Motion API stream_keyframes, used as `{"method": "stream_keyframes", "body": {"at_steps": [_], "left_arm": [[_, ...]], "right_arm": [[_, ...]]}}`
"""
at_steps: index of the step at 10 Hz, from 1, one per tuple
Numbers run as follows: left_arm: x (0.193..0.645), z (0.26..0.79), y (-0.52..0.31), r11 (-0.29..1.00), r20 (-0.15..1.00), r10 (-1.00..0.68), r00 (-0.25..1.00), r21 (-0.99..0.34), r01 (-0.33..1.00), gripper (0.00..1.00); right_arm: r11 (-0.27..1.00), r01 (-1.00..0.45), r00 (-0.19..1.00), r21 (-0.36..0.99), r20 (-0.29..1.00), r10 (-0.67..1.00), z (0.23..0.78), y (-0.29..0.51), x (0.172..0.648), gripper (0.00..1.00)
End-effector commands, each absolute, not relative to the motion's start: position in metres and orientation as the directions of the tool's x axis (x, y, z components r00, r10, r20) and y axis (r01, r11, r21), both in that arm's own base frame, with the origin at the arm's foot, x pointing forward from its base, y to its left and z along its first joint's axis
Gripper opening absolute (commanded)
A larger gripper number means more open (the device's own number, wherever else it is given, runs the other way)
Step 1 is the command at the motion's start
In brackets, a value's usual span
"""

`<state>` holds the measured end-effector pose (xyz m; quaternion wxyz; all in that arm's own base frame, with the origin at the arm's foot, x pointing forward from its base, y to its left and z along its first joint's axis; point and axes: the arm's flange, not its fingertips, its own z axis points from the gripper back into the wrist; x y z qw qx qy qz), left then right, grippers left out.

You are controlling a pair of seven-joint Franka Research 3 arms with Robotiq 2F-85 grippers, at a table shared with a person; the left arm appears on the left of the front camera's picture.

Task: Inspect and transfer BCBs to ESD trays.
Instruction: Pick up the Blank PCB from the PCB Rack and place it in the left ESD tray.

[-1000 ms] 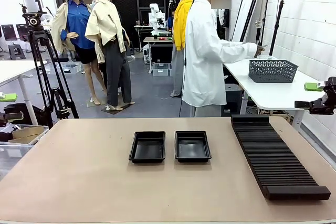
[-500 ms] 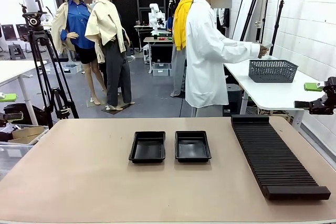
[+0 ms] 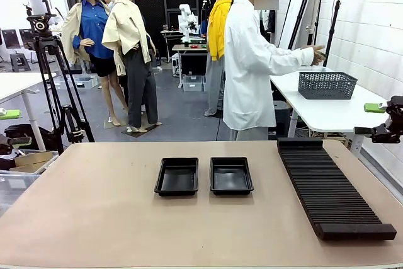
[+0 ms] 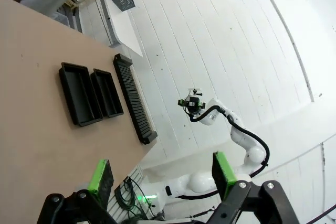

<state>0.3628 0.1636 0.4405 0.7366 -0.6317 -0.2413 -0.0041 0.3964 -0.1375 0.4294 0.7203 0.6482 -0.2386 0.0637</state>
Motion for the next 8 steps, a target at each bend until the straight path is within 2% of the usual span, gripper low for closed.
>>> {"method": "stream_keyframes", "body": {"at_steps": [1,4,6,7,8], "left_arm": [[0.366,0.443,0.169,0.185,0.287,0.265,0.921,-0.952,0.244,1.0],[0.369,0.439,0.163,0.21,0.256,0.157,0.954,-0.952,0.221,1.0],[0.369,0.439,0.162,0.2,0.271,0.157,0.95,-0.951,0.238,1.0],[0.37,0.439,0.164,0.217,0.298,0.149,0.943,-0.94,0.263,1.0],[0.368,0.434,0.158,0.209,0.27,0.171,0.948,-0.95,0.232,1.0]], "right_arm": [[0.13,-0.375,0.888,0.918,0.396,-0.234,0.435,-0.144,0.401,1.0],[0.107,-0.357,0.897,0.928,0.372,-0.239,0.433,-0.148,0.408,1.0],[0.085,-0.343,0.908,0.935,0.354,-0.225,0.434,-0.147,0.411,1.0],[0.135,-0.362,0.896,0.922,0.384,-0.222,0.429,-0.143,0.402,1.0],[0.135,-0.362,0.896,0.922,0.384,-0.222,0.429,-0.143,0.402,1.0]]}}
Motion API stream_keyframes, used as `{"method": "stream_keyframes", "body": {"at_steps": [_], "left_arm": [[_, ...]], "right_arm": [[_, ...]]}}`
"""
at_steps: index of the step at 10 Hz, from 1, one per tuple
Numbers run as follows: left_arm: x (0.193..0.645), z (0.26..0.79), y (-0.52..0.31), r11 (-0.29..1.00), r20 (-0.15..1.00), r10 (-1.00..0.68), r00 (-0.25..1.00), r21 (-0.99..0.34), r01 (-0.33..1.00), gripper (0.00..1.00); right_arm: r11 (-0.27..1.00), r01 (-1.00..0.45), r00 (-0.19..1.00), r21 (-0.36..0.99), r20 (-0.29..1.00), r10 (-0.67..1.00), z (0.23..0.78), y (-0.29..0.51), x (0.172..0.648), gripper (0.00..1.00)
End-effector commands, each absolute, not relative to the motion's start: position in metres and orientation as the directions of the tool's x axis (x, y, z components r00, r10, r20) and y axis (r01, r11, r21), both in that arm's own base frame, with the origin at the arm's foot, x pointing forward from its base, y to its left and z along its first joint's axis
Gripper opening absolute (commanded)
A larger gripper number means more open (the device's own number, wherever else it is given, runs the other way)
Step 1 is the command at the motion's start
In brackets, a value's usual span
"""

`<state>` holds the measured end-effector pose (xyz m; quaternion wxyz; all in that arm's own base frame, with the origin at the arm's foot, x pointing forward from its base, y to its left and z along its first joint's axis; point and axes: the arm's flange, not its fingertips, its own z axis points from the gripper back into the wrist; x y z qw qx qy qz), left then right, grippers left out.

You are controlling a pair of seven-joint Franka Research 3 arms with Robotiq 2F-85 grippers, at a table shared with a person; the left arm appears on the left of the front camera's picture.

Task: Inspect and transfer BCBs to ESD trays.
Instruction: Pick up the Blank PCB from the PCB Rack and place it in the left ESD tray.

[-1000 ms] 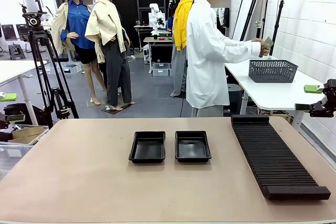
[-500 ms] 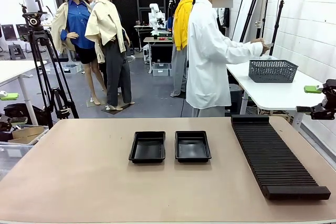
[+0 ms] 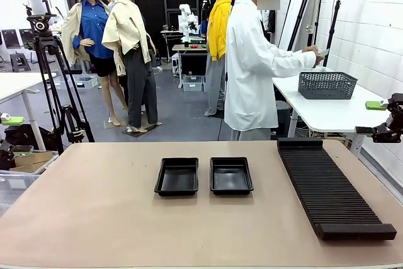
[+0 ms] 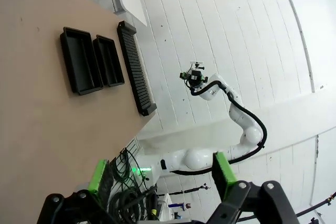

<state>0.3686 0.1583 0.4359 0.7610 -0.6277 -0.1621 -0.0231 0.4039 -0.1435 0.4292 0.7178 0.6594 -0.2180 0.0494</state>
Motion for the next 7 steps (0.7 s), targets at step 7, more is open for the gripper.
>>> {"method": "stream_keyframes", "body": {"at_steps": [7], "left_arm": [[0.3678,0.4341,0.1576,0.209,0.27,0.171,0.948,-0.95,0.232,1.0]], "right_arm": [[0.135,-0.362,0.896,0.922,0.384,-0.222,0.4291,-0.1434,0.4023,1.0]]}}
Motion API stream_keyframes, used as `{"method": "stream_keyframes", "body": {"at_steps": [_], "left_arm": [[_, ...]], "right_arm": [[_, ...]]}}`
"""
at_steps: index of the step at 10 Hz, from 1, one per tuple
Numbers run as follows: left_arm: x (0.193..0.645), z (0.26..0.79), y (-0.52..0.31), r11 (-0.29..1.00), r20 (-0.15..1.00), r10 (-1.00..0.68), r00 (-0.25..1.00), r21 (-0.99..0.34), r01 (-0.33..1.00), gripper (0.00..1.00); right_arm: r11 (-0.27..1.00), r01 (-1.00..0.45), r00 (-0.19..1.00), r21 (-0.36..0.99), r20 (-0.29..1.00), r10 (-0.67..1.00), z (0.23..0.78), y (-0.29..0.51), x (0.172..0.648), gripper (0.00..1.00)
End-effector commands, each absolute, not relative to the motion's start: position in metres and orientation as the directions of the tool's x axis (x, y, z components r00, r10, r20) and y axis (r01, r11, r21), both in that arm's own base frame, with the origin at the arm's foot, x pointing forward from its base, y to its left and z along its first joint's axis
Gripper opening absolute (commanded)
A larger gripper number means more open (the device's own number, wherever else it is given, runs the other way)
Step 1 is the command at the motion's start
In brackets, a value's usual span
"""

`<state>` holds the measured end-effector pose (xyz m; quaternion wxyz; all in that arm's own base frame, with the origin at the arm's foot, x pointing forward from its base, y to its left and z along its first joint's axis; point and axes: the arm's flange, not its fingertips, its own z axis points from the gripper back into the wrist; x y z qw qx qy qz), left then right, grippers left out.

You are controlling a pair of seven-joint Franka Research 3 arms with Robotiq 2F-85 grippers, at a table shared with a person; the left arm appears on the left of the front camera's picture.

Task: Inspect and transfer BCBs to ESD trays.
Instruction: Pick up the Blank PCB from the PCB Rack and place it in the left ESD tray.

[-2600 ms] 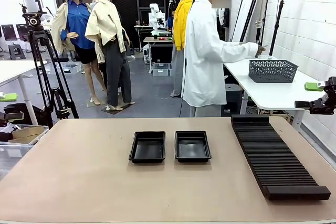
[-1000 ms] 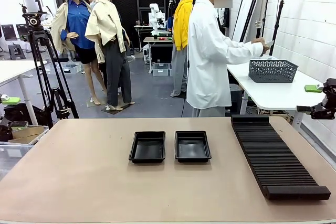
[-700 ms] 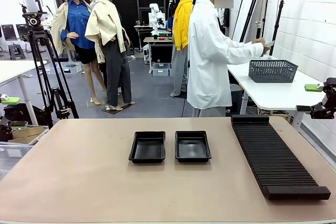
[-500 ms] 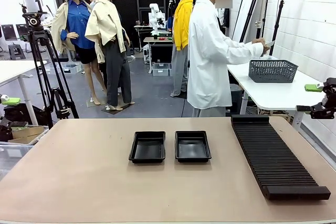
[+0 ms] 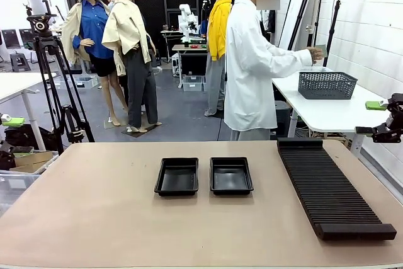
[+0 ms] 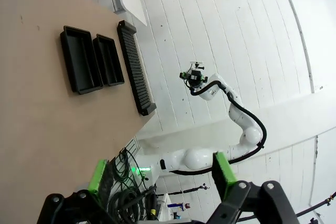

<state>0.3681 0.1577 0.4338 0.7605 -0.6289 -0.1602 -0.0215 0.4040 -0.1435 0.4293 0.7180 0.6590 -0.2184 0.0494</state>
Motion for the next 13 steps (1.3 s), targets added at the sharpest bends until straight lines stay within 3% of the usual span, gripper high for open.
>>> {"method": "stream_keyframes", "body": {"at_steps": [1,13], "left_arm": [[0.3678,0.4341,0.1576,0.209,0.27,0.171,0.948,-0.95,0.232,1.0],[0.3678,0.4341,0.1576,0.209,0.27,0.171,0.948,-0.95,0.232,1.0]], "right_arm": [[0.135,-0.362,0.896,0.922,0.384,-0.222,0.4291,-0.1434,0.4023,1.0],[0.135,-0.362,0.896,0.922,0.384,-0.222,0.4291,-0.1434,0.4023,1.0]]}}
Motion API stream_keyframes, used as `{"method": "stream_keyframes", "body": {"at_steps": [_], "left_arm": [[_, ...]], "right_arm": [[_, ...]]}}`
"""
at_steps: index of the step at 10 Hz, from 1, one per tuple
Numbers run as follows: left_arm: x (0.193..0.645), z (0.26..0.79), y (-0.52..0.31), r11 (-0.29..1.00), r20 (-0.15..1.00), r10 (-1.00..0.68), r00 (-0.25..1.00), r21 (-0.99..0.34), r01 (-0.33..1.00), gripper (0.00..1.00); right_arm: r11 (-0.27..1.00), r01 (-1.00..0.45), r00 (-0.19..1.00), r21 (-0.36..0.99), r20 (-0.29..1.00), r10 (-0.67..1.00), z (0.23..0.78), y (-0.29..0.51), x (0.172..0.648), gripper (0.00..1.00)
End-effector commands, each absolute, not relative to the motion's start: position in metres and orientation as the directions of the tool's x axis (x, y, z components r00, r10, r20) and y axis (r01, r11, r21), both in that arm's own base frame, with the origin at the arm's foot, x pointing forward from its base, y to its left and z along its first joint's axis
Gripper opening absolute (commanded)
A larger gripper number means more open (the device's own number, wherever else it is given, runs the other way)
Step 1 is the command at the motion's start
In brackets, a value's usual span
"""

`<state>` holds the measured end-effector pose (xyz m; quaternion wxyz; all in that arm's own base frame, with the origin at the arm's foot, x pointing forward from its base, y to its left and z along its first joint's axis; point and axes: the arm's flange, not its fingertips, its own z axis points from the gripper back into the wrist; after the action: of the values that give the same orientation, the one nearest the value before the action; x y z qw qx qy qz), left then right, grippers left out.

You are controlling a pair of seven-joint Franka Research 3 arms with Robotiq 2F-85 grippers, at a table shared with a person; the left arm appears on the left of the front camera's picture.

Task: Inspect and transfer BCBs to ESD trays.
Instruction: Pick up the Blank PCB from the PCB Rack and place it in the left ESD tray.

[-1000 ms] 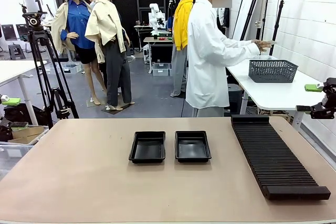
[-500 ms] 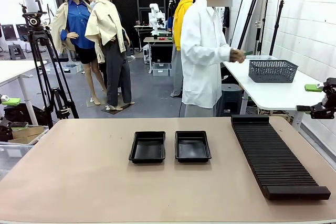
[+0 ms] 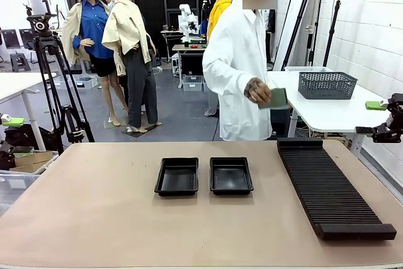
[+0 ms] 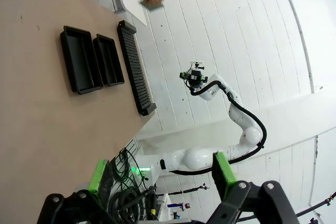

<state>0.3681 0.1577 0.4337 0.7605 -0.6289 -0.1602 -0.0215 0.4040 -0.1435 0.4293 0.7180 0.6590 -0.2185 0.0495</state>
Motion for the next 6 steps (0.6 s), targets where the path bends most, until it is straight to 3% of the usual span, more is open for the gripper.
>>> {"method": "stream_keyframes", "body": {"at_steps": [1,6], "left_arm": [[0.3678,0.4341,0.1576,0.209,0.27,0.171,0.948,-0.95,0.232,1.0],[0.3678,0.4341,0.1576,0.209,0.27,0.171,0.948,-0.95,0.232,1.0]], "right_arm": [[0.135,-0.362,0.896,0.922,0.384,-0.222,0.4291,-0.1434,0.4023,1.0],[0.135,-0.362,0.896,0.922,0.384,-0.222,0.4291,-0.1434,0.4023,1.0]]}}
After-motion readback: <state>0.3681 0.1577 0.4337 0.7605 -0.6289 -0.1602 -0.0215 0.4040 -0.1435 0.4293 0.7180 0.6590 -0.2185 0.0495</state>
